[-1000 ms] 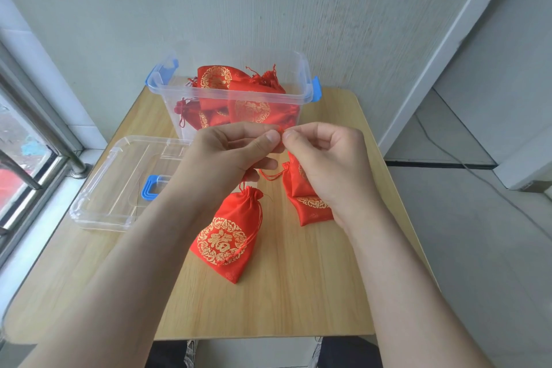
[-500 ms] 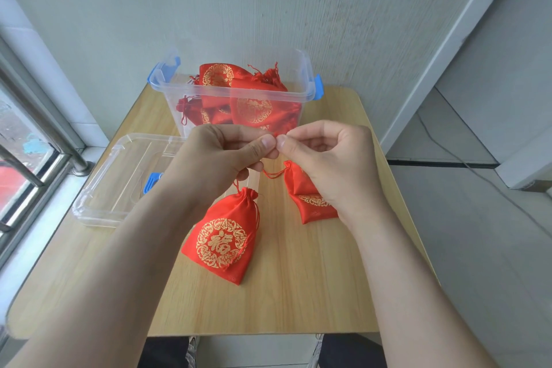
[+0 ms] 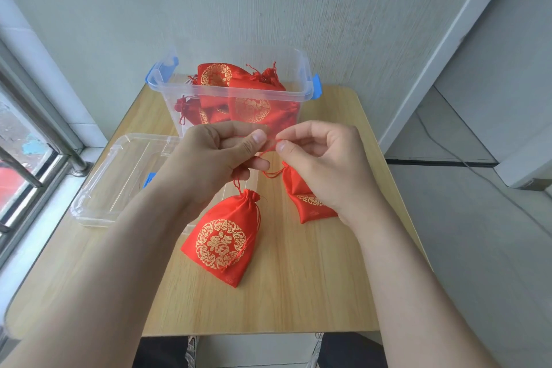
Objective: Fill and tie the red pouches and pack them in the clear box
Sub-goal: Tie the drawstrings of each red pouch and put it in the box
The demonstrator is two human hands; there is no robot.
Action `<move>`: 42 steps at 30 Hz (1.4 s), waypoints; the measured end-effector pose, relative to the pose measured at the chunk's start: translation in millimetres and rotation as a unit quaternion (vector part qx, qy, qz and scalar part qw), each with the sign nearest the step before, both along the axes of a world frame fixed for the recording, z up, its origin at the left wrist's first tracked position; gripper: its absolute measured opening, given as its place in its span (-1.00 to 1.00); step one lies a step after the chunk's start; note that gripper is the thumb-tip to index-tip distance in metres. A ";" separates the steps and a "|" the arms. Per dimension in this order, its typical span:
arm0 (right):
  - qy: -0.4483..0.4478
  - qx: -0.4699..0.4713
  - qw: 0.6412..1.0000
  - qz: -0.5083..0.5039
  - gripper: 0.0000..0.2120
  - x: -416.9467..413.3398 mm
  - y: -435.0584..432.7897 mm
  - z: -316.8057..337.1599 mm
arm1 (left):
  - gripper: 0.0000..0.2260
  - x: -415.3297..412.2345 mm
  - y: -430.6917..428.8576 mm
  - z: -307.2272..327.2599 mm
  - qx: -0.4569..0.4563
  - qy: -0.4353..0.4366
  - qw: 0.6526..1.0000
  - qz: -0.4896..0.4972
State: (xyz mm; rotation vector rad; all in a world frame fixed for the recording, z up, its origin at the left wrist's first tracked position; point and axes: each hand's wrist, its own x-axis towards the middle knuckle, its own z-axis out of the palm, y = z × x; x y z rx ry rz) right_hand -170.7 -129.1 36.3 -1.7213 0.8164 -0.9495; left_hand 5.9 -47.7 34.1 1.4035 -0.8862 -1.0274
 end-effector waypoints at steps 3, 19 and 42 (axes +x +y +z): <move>-0.013 0.009 1.000 0.005 -0.94 -1.3 -2.1 -0.5 | -0.74 -1.0 0.0 0.3 -0.003 -0.012 1.000 -0.005; 0.084 -0.072 0.993 0.043 -0.97 -0.9 -1.1 -5.1 | -0.87 -2.4 6.9 7.6 -0.006 -0.159 0.986 -0.044; -0.046 0.138 0.989 0.034 -0.90 2.1 3.6 4.6 | -0.90 -5.3 6.5 10.7 -0.034 -0.191 0.980 -0.048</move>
